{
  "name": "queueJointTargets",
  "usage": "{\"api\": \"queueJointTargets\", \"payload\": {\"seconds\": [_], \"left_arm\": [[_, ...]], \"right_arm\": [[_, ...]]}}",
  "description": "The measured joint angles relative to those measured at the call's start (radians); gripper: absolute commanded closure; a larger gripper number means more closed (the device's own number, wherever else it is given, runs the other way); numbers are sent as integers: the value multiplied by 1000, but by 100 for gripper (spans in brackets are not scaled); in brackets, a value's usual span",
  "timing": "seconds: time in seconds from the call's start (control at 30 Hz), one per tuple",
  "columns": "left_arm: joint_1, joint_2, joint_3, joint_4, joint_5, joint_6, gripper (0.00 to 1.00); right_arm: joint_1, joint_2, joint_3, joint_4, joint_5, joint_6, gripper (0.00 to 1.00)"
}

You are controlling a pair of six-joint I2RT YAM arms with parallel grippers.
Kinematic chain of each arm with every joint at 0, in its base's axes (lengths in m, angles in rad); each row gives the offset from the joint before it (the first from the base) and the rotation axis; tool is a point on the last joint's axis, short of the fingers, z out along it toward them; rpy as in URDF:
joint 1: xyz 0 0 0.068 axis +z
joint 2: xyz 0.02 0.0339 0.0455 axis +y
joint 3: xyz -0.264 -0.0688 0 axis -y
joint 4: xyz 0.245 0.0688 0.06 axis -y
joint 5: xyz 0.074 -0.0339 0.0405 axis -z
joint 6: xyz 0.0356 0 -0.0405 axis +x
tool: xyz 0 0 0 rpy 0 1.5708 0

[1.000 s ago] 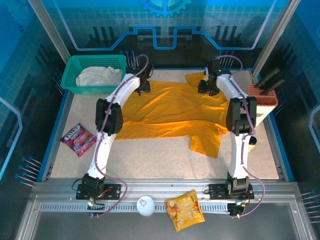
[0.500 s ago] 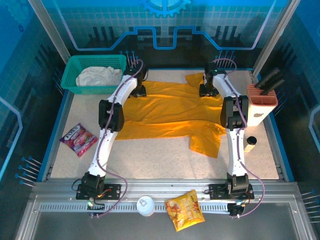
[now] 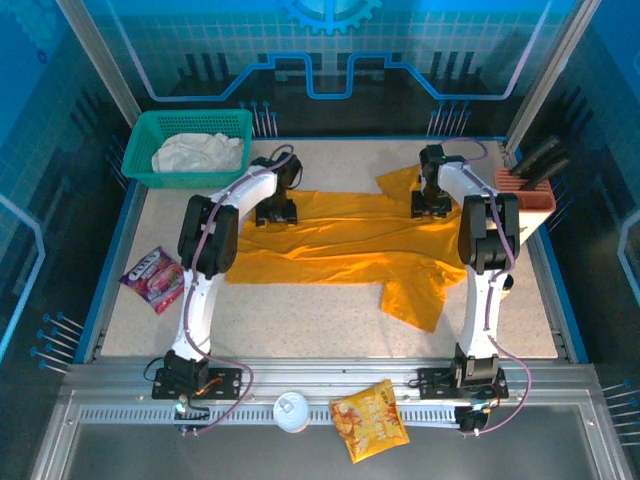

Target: Fold and stack the t-shirts

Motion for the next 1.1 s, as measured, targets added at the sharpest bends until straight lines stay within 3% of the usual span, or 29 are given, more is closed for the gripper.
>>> {"api": "queueJointTargets", "payload": {"seconds": [0.27,0.4,0.53,0.7,0.87,0.97,1.1], "left_arm": [[-49,-153,-265,139,23,-60,35],[-51,-170,-286,157,23,-69,28],[-51,-155,-193,74,14,-65,22],[-51,-146,107,-32,-31,-37,17],[-43,-145,323,-115,-92,-6,34],[-16,-125,341,-141,-102,18,43],[34,-38,328,-145,-118,78,47]], "right_arm": [[-29,-59,-98,45,-13,30,54],[-29,-64,-109,55,-16,39,54],[-30,-66,-107,53,-19,42,54],[-34,-84,-107,28,-19,45,54],[-34,-139,-108,18,-32,47,54],[-34,-181,-121,23,-45,52,54],[-34,-223,-154,22,-61,53,55]]}}
